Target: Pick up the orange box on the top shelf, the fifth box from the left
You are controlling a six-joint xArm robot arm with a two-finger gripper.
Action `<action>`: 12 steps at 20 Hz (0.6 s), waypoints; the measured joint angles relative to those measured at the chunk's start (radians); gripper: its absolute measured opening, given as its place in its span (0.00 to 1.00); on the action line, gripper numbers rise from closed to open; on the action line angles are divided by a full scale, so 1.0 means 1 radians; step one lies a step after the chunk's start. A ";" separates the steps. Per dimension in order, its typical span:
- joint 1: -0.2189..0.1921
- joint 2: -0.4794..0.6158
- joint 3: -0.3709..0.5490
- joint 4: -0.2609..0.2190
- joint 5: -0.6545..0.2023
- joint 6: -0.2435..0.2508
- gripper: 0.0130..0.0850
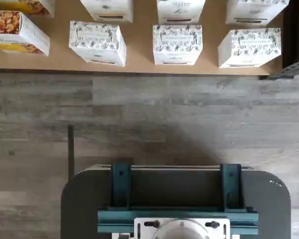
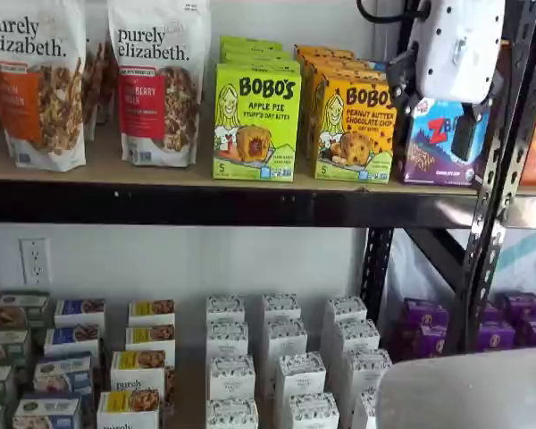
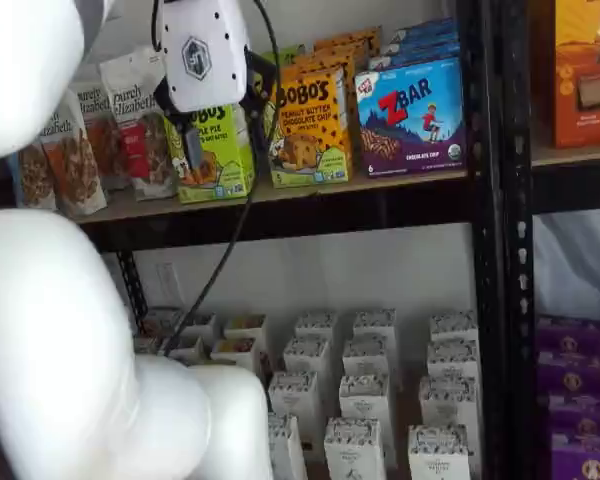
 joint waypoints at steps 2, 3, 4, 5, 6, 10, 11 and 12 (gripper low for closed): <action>-0.013 -0.034 0.031 0.013 -0.055 -0.009 1.00; -0.021 -0.044 0.039 0.021 -0.073 -0.013 1.00; -0.023 -0.047 0.042 0.024 -0.081 -0.015 1.00; -0.024 -0.046 0.041 0.026 -0.081 -0.016 1.00; -0.024 -0.044 0.040 0.024 -0.079 -0.016 1.00; -0.001 -0.027 0.030 -0.005 -0.067 -0.005 1.00; 0.005 -0.020 0.026 -0.014 -0.065 -0.002 1.00; 0.008 -0.011 0.020 -0.021 -0.064 -0.001 1.00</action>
